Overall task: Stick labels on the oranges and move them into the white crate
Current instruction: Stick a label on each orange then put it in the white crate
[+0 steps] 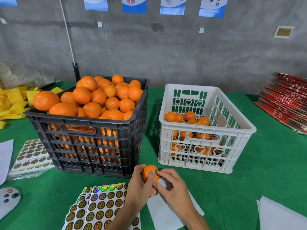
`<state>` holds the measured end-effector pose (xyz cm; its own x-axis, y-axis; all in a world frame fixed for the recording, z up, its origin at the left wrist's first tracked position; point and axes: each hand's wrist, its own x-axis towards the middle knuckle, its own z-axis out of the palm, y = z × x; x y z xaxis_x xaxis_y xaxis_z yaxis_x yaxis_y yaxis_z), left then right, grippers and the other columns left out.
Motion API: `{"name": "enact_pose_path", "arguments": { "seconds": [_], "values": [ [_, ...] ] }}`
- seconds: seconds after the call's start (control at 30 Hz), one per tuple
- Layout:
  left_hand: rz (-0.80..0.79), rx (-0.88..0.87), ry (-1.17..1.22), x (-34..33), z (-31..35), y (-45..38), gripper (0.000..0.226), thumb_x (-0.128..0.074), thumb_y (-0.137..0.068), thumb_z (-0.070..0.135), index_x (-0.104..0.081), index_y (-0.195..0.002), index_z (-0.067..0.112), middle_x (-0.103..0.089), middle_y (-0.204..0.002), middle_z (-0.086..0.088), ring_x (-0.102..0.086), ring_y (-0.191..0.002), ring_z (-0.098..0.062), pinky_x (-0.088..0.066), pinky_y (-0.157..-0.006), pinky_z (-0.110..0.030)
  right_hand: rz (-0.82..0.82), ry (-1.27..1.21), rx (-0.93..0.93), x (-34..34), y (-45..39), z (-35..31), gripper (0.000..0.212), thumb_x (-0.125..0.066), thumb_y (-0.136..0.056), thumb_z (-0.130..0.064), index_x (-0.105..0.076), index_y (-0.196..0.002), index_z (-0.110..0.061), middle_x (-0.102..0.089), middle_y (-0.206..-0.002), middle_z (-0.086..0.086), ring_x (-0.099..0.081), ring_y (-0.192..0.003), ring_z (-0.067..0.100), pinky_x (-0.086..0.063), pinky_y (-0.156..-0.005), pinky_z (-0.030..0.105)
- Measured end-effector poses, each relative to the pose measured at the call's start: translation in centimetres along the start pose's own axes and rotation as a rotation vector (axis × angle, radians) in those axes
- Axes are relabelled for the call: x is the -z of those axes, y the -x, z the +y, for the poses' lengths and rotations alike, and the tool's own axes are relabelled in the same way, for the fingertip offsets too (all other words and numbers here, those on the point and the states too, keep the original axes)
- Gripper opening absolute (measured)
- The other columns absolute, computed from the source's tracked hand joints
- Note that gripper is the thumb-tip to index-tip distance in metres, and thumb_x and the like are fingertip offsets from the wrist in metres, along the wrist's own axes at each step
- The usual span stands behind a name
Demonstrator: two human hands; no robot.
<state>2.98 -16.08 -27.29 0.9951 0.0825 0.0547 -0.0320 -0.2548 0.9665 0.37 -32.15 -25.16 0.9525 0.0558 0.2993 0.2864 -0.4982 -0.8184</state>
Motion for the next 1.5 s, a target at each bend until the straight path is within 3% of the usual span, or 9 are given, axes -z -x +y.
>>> {"name": "enact_pose_path", "arguments": {
  "seconds": [0.27,0.67,0.8,0.87,0.97,1.13,1.3,1.4,1.5],
  "values": [
    [-0.019,-0.05,0.193,0.5,2.1,-0.5,0.054,-0.074,-0.086,0.054,-0.055,-0.129,0.028,-0.062,-0.12,-0.005,-0.074,-0.089,-0.016,-0.064,-0.073,-0.035,0.014,0.349,0.195,0.4,0.0,-2.0,0.053,-0.061,-0.099,-0.044,-0.051,-0.15,-0.032,-0.044,-0.152,-0.021,-0.042,-0.137,-0.001,-0.043,-0.113,0.029],
    [-0.155,-0.443,0.261,1.9,21.7,-4.5,0.063,-0.07,-0.095,0.045,-0.044,-0.152,0.037,-0.072,-0.127,0.005,-0.075,-0.105,-0.016,-0.062,-0.091,-0.037,0.715,0.435,0.637,8.2,-7.6,-11.5,0.044,-0.071,-0.097,-0.018,-0.062,-0.137,-0.004,-0.056,-0.147,0.01,-0.053,-0.135,0.026,-0.043,-0.112,0.043],
    [-0.302,-0.616,-0.151,0.6,26.1,-7.2,0.064,-0.054,-0.107,0.026,-0.024,-0.164,0.025,-0.022,-0.17,-0.006,-0.046,-0.142,-0.011,-0.04,-0.114,-0.028,0.772,0.438,0.429,9.8,-9.3,-13.3,0.051,-0.065,-0.099,-0.017,-0.052,-0.147,-0.004,-0.045,-0.157,0.009,-0.039,-0.147,0.024,-0.032,-0.121,0.043],
    [-0.264,-0.711,-0.373,1.1,27.1,-7.8,0.059,-0.052,-0.107,0.025,-0.03,-0.161,0.031,-0.019,-0.171,-0.001,-0.053,-0.122,0.006,-0.046,-0.108,-0.029,0.723,0.45,0.382,9.8,-9.8,-13.5,0.053,-0.064,-0.099,-0.018,-0.05,-0.148,-0.005,-0.041,-0.16,0.007,-0.034,-0.15,0.022,-0.028,-0.124,0.043],
    [-0.038,-0.796,-0.458,4.1,27.6,-9.0,0.041,-0.057,-0.103,0.022,-0.055,-0.144,0.024,-0.056,-0.143,0.001,-0.063,-0.089,-0.006,-0.056,-0.091,-0.04,0.617,0.477,0.363,8.7,-9.7,-13.6,0.05,-0.065,-0.098,-0.017,-0.054,-0.145,-0.006,-0.043,-0.159,0.007,-0.036,-0.149,0.023,-0.026,-0.124,0.043],
    [0.146,-0.425,-0.832,13.0,26.3,-13.0,0.028,-0.06,-0.1,0.024,-0.065,-0.125,0.015,-0.069,-0.126,-0.01,-0.065,-0.114,-0.031,-0.053,-0.093,-0.043,0.473,0.418,0.406,6.1,-9.3,-13.8,0.046,-0.068,-0.094,-0.014,-0.06,-0.139,-0.006,-0.053,-0.151,0.005,-0.046,-0.141,0.023,-0.035,-0.12,0.045],
    [-0.222,0.204,-1.082,19.7,22.8,-14.6,0.04,-0.069,-0.093,0.053,-0.066,-0.088,0.013,-0.068,-0.096,-0.018,-0.064,-0.086,-0.033,-0.052,-0.079,-0.043,0.416,0.366,0.407,4.1,-9.1,-13.6,0.044,-0.067,-0.096,-0.019,-0.06,-0.14,-0.012,-0.052,-0.151,-0.001,-0.044,-0.143,0.018,-0.037,-0.119,0.045],
    [-0.29,0.278,-1.122,19.9,22.1,-15.2,0.052,-0.069,-0.086,0.067,-0.067,-0.093,0.016,-0.067,-0.094,-0.002,-0.063,-0.08,-0.024,-0.057,-0.078,-0.04,0.384,0.34,0.363,3.2,-9.1,-13.2,0.045,-0.065,-0.098,-0.022,-0.059,-0.142,-0.016,-0.05,-0.153,-0.006,-0.04,-0.145,0.015,-0.035,-0.12,0.044],
    [-0.245,0.231,-1.068,19.5,21.8,-15.5,0.034,-0.078,-0.084,0.046,-0.063,-0.081,0.016,-0.059,-0.081,-0.004,-0.055,-0.072,-0.024,-0.047,-0.064,-0.037,0.352,0.312,0.339,2.5,-8.8,-12.7,0.044,-0.063,-0.099,-0.024,-0.057,-0.143,-0.018,-0.048,-0.153,-0.009,-0.038,-0.146,0.011,-0.032,-0.122,0.04]
  ]
}}
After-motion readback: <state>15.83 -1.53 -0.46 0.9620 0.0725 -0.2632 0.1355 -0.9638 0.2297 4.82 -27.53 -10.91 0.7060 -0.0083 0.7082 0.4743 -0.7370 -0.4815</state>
